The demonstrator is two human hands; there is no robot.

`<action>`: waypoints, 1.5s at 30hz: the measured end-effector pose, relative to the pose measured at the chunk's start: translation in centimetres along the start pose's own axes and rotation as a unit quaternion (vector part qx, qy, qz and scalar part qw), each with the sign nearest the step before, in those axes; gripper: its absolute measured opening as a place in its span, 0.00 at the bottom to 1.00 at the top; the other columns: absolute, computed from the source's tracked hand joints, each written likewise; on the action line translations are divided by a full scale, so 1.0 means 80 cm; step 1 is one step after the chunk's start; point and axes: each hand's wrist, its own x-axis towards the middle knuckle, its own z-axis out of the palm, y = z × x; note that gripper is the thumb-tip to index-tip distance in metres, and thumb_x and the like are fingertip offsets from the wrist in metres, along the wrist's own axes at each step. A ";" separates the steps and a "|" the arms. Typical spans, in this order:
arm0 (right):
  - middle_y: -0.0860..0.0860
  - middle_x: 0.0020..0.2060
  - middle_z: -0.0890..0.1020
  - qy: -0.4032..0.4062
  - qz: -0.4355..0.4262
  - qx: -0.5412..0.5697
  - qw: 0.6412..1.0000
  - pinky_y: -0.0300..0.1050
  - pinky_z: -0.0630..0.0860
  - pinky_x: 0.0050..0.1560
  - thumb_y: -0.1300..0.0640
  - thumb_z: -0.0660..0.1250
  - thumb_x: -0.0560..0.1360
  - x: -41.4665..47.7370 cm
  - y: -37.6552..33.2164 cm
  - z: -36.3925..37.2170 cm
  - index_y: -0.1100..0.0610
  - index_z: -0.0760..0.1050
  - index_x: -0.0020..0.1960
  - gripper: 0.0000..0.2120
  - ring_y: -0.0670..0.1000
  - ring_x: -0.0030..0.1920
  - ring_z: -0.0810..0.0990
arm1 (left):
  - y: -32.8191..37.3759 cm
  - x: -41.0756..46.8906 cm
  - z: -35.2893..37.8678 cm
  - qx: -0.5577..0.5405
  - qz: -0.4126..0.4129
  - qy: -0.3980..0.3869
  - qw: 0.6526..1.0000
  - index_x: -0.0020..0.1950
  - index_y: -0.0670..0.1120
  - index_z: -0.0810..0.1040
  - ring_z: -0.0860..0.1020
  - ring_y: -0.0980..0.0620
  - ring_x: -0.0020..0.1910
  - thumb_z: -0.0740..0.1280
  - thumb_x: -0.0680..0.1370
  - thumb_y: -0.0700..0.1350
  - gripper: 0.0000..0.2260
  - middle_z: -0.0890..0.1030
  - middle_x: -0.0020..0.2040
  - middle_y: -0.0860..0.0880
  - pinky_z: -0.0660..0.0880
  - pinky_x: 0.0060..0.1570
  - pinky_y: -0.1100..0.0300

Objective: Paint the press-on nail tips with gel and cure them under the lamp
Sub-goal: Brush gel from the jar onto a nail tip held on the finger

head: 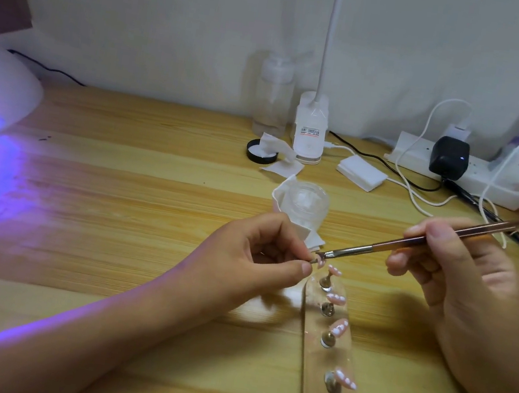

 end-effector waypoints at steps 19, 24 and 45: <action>0.51 0.32 0.82 -0.019 -0.017 0.035 0.999 0.38 0.79 0.42 0.49 0.66 0.73 0.002 -0.003 0.002 0.50 0.82 0.42 0.08 0.48 0.36 0.82 | 0.004 0.000 -0.001 -0.045 -0.012 -0.003 0.999 0.38 0.54 0.80 0.74 0.57 0.33 0.71 0.71 0.44 0.05 0.79 0.34 0.56 0.70 0.36 0.65; 0.52 0.33 0.83 -0.024 -0.014 0.027 0.999 0.38 0.79 0.44 0.48 0.67 0.75 0.001 -0.002 0.002 0.51 0.82 0.43 0.08 0.49 0.37 0.83 | 0.005 0.001 -0.001 -0.043 -0.008 -0.004 0.999 0.37 0.55 0.79 0.74 0.57 0.32 0.71 0.71 0.44 0.06 0.78 0.33 0.55 0.72 0.36 0.64; 0.51 0.36 0.84 -0.008 -0.022 0.023 0.999 0.38 0.80 0.45 0.46 0.67 0.73 0.001 -0.001 0.000 0.50 0.83 0.45 0.10 0.48 0.40 0.84 | 0.007 0.000 0.000 -0.093 -0.030 0.022 0.995 0.37 0.50 0.80 0.81 0.55 0.34 0.73 0.67 0.47 0.04 0.84 0.36 0.50 0.77 0.38 0.66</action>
